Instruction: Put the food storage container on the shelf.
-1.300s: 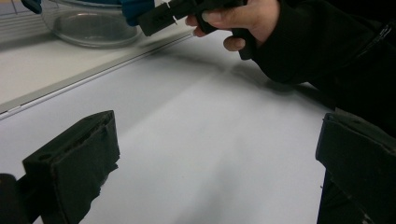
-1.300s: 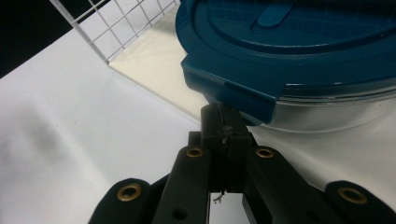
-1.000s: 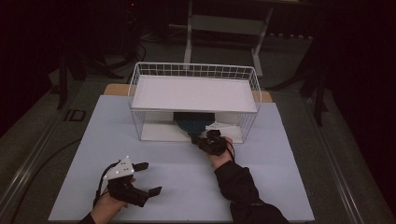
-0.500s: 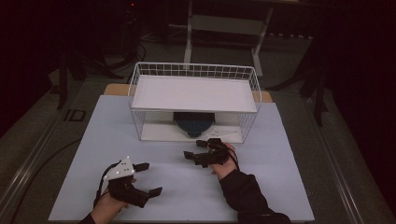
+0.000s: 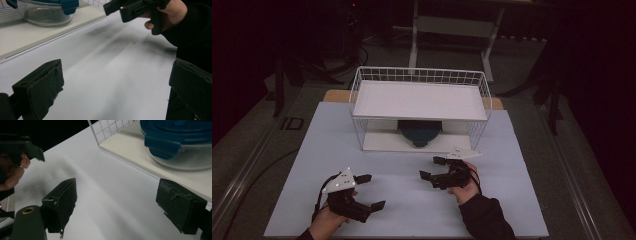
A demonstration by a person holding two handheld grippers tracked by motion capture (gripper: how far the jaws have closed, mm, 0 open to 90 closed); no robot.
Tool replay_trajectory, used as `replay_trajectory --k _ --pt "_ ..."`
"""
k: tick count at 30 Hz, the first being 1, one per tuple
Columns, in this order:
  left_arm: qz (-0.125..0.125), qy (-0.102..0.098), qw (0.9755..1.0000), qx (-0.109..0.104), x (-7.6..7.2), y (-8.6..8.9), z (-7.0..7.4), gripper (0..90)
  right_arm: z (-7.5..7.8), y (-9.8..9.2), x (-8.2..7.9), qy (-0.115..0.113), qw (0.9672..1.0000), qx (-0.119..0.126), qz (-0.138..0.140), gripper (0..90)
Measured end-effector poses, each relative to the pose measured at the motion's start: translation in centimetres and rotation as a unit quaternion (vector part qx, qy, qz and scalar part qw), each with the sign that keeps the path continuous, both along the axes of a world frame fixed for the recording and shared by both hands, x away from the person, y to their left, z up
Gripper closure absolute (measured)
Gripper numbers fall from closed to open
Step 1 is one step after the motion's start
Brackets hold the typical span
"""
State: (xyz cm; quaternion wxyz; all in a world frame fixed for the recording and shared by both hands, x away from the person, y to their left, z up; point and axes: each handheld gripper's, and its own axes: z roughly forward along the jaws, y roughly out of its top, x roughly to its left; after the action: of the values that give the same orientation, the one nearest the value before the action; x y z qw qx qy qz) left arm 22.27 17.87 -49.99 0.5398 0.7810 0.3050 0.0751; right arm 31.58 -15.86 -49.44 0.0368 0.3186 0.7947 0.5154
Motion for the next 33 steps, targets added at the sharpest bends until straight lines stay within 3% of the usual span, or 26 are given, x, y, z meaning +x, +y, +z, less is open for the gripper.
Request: replay_trajectory --k 25,33 --pt "-0.004 -0.004 1.0 0.0 -0.2 0.0 0.1 0.0 -0.3 -5.7 -5.2 -0.027 0.999 -0.007 -0.035 16.9" --pt "-0.004 -0.005 1.0 0.0 -0.2 0.0 0.2 0.0 -1.1 -7.2 -6.0 -0.014 0.999 -0.012 -0.041 17.3"
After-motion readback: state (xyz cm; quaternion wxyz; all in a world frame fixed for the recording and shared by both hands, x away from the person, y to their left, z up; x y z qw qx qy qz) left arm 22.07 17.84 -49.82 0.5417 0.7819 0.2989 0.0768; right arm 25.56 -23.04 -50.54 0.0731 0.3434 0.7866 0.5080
